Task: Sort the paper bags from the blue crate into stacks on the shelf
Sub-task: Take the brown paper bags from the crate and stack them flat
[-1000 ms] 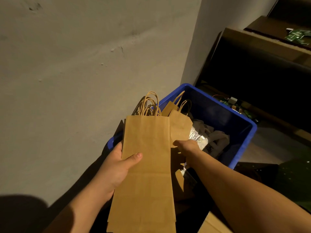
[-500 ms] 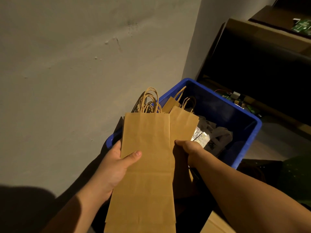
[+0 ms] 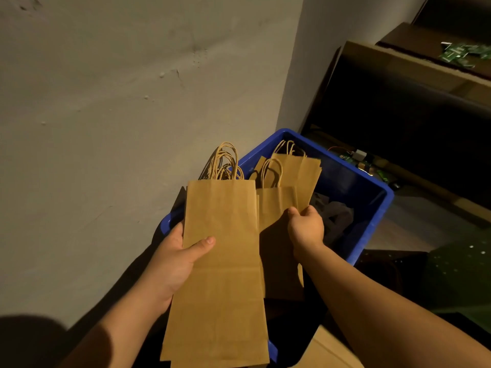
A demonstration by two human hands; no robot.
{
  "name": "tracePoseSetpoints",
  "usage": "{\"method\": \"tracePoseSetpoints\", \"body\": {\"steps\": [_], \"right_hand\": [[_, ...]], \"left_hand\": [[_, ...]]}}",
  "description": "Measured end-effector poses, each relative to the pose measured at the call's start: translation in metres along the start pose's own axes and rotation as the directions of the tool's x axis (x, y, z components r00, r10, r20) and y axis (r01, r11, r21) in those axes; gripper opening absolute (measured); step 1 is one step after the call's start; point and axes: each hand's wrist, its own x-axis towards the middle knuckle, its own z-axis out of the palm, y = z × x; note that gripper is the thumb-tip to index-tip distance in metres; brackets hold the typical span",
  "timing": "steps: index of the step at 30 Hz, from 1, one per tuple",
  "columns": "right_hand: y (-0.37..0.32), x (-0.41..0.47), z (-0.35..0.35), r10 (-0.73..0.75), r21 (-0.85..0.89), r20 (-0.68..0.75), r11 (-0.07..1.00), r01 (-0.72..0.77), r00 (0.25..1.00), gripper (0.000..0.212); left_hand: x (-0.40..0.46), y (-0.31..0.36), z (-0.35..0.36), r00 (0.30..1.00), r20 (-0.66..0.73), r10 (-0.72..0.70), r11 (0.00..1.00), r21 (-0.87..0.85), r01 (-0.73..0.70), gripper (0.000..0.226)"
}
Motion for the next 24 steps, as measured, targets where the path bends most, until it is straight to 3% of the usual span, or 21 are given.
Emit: {"method": "tracePoseSetpoints", "body": {"steps": [3,6,11,13,17,21,24], "right_hand": [[-0.011,-0.015,-0.012,-0.155,-0.016,-0.074,0.988,0.155,0.985,0.015],[-0.021,-0.026,-0.029,-0.274,-0.013,-0.155,0.961,0.275,0.949,0.014],[-0.039,-0.026,-0.055,-0.369,-0.041,-0.229,0.928,0.37,0.901,0.021],[-0.048,-0.024,-0.066,-0.372,-0.025,-0.222,0.926,0.376,0.901,0.019],[-0.062,-0.017,-0.083,-0.284,0.06,-0.157,0.953,0.296,0.946,0.026],[-0.064,-0.019,-0.097,-0.137,0.133,0.025,0.982,0.132,0.99,0.029],[-0.065,-0.035,-0.104,-0.131,0.167,0.19,0.981,0.1,0.973,0.028]], "left_hand": [[0.0,0.0,0.001,1.0,0.003,0.01,1.0,0.015,-0.01,0.031],[-0.001,0.0,0.002,1.0,-0.008,0.008,0.999,0.038,-0.008,0.029],[-0.004,0.003,0.004,1.0,-0.026,-0.005,0.998,0.07,0.006,0.032],[-0.005,0.005,0.004,1.0,-0.029,0.0,0.995,0.099,0.003,0.044],[-0.01,0.013,0.007,1.0,-0.018,0.021,0.988,0.156,-0.018,0.093],[-0.014,0.013,0.009,0.996,0.017,0.093,0.98,0.176,-0.094,0.097],[-0.017,0.014,0.011,0.992,0.042,0.121,0.978,0.168,-0.127,0.095]]}}
